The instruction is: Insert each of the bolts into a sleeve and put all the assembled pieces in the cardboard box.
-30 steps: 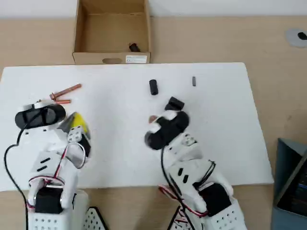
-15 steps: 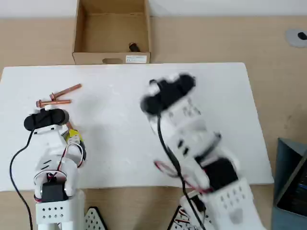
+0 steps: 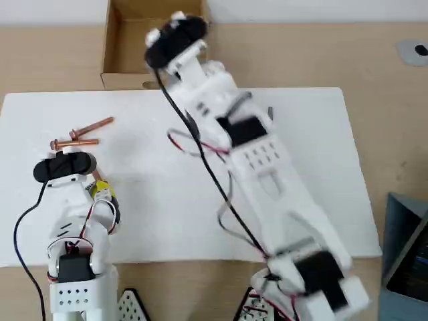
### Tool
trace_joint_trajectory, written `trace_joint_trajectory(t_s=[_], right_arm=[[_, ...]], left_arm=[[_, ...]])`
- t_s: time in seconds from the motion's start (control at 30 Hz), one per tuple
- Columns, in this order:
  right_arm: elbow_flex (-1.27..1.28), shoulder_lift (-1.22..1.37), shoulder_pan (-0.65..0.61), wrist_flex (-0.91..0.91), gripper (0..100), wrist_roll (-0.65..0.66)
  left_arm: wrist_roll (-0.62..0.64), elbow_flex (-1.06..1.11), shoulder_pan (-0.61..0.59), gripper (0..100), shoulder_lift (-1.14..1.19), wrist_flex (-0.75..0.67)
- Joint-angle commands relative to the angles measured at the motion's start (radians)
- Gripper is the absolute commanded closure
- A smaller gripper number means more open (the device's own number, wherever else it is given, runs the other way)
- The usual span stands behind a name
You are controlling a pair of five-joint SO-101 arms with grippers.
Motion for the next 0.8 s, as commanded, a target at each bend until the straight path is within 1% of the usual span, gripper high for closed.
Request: trace_joint_trajectory(t_s=[0.0, 0.3, 0.5, 0.6, 0.67, 0.77], right_arm=[[-0.248, 0.177, 0.012, -0.041, 98.9, 0.037], [-0.725, 0.631, 0.012, -0.041, 98.8, 0.15], [-1.052, 0.932, 0.012, -0.041, 98.6, 0.296], [-1.211, 1.073, 0.012, -0.035, 98.4, 0.344], [-1.297, 1.15, 0.012, -0.034, 94.9, 0.361], [-1.412, 1.236, 0.01, 0.011, 86.0, 0.384]], left_arm=[[-0.005, 0.003, -0.002, 100, -0.008, -0.002], [-0.005, 0.002, -0.002, 100, -0.008, 0.002], [-0.005, 0.002, -0.002, 100, -0.008, 0.002], [-0.005, 0.002, -0.002, 100, -0.008, 0.003], [-0.005, 0.002, -0.002, 100, -0.008, 0.003], [-0.005, 0.002, -0.002, 100, -0.008, 0.003]])
